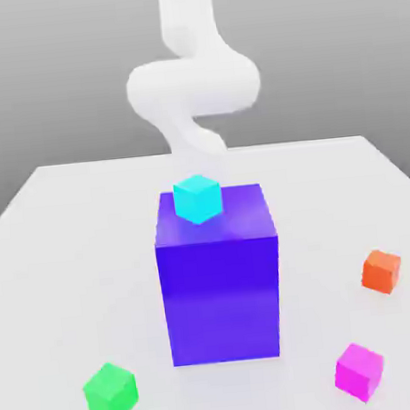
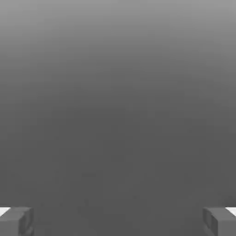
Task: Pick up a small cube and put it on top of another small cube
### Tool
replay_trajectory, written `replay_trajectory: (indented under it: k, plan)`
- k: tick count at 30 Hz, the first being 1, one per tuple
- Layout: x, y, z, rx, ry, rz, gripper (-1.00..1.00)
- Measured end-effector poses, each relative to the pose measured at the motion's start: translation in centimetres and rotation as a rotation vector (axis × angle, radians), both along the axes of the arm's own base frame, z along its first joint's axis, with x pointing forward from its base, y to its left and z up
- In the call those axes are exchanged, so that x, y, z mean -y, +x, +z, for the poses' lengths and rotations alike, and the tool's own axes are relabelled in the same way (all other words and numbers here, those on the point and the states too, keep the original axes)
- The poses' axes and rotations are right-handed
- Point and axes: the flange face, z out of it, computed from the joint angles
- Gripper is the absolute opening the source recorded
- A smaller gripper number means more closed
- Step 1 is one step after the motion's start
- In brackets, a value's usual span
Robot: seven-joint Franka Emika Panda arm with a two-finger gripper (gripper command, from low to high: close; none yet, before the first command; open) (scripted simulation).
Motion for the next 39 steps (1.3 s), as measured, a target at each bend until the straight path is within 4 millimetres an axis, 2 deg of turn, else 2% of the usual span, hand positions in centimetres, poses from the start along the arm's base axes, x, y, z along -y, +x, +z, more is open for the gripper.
replay_trajectory:
  k: [3, 6, 10, 13, 16, 20, 27, 31, 32, 38, 39]
  plan:
    - [-2.0, 3.7, -4.9, -0.084, -0.037, 0.074, 0.00]
    - [-4.1, 6.5, -9.9, -0.164, -0.072, 0.149, 0.00]
    - [-7.0, 9.1, -17.0, -0.268, -0.119, 0.251, 0.00]
    - [-9.3, 10.3, -22.6, -0.346, -0.152, 0.331, 0.00]
    - [-11.5, 10.6, -28.3, -0.422, -0.185, 0.412, 0.00]
    - [-14.9, 9.7, -36.0, -0.522, -0.231, 0.537, 0.00]
    - [-17.6, 6.5, -48.5, -0.679, -0.287, 0.699, 0.00]
    - [-17.8, 6.2, -53.8, -0.689, -0.290, 0.710, 0.00]
    - [-17.8, 6.2, -54.5, -0.689, -0.290, 0.710, -1.00]
    - [-17.8, 6.1, -54.9, -0.689, -0.291, 0.710, -1.00]
    - [-17.8, 6.2, -54.4, -0.689, -0.290, 0.711, -1.00]
